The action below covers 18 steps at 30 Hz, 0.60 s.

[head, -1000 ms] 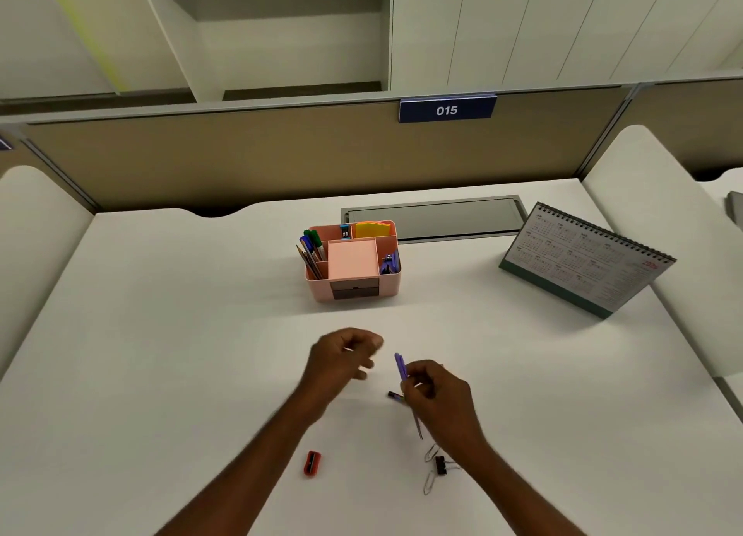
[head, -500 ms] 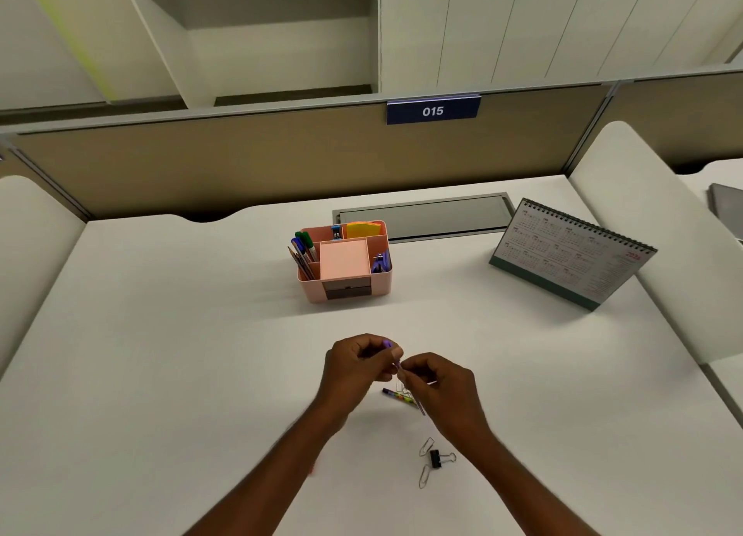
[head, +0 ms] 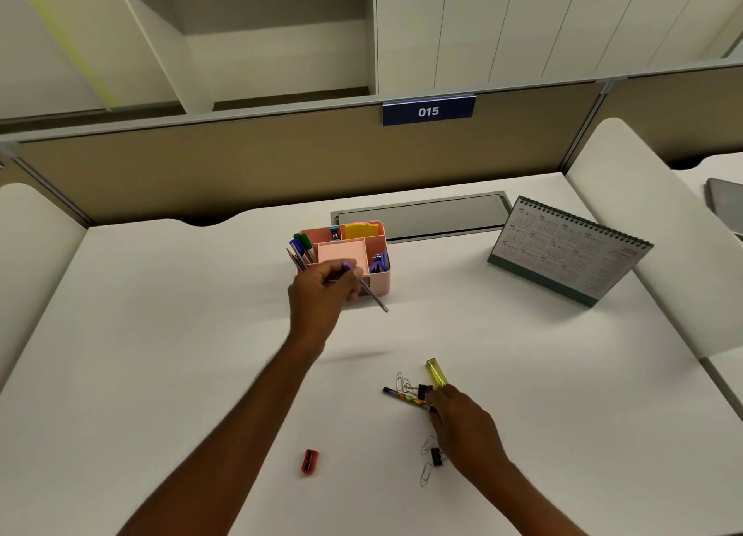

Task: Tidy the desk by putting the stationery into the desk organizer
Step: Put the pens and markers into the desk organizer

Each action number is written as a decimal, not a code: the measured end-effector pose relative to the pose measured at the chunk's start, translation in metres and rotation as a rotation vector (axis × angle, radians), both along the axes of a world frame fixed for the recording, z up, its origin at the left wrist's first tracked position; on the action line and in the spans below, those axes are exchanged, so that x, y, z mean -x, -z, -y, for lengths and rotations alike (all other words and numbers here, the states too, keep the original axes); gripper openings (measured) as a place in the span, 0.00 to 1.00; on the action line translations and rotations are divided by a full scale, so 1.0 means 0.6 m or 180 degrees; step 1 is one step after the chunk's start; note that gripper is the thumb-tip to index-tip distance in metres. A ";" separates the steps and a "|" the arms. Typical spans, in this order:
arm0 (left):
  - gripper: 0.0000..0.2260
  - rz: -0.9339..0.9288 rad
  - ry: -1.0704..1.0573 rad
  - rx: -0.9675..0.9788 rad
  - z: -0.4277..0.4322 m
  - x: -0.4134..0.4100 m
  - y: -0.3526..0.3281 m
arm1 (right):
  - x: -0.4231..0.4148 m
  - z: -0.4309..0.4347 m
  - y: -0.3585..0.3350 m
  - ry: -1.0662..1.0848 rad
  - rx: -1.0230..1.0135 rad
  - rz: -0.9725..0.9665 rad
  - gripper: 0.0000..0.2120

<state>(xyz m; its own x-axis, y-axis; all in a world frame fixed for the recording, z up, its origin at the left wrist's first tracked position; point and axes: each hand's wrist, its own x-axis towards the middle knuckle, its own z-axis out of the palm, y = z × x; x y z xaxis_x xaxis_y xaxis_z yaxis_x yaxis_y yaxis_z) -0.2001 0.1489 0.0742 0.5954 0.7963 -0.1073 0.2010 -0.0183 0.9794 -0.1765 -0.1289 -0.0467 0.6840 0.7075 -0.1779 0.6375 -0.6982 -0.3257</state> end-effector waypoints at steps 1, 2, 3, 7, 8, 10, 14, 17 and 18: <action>0.10 0.0005 -0.0047 -0.0102 -0.011 -0.010 -0.006 | 0.003 0.002 0.001 -0.0004 0.0097 0.0026 0.11; 0.11 0.0009 -0.0092 -0.0200 -0.022 -0.020 -0.011 | 0.004 0.002 0.001 -0.0008 0.0181 0.0065 0.11; 0.11 0.0007 -0.0131 -0.0293 -0.032 -0.031 -0.016 | 0.004 0.002 0.001 -0.0010 0.0266 0.0091 0.11; 0.09 -0.0008 -0.0237 -0.0584 -0.066 -0.072 -0.027 | 0.009 -0.001 0.002 -0.0115 0.0454 0.0185 0.14; 0.09 -0.0045 -0.0256 -0.0639 -0.073 -0.083 -0.027 | 0.009 -0.002 -0.001 -0.0143 0.0509 0.0222 0.14; 0.09 -0.0150 -0.0253 -0.0764 -0.083 -0.103 -0.025 | 0.010 -0.006 -0.010 -0.0202 0.0685 0.0237 0.13; 0.09 -0.0259 -0.0259 -0.0905 -0.097 -0.138 -0.019 | 0.011 -0.010 -0.020 -0.0146 0.0690 0.0203 0.08; 0.09 -0.0310 -0.0243 -0.1057 -0.102 -0.158 -0.013 | 0.007 -0.008 -0.026 -0.0092 0.0387 0.0152 0.06; 0.09 -0.0320 -0.0238 -0.1087 -0.104 -0.165 -0.011 | 0.006 -0.007 -0.029 -0.0072 0.0294 0.0156 0.06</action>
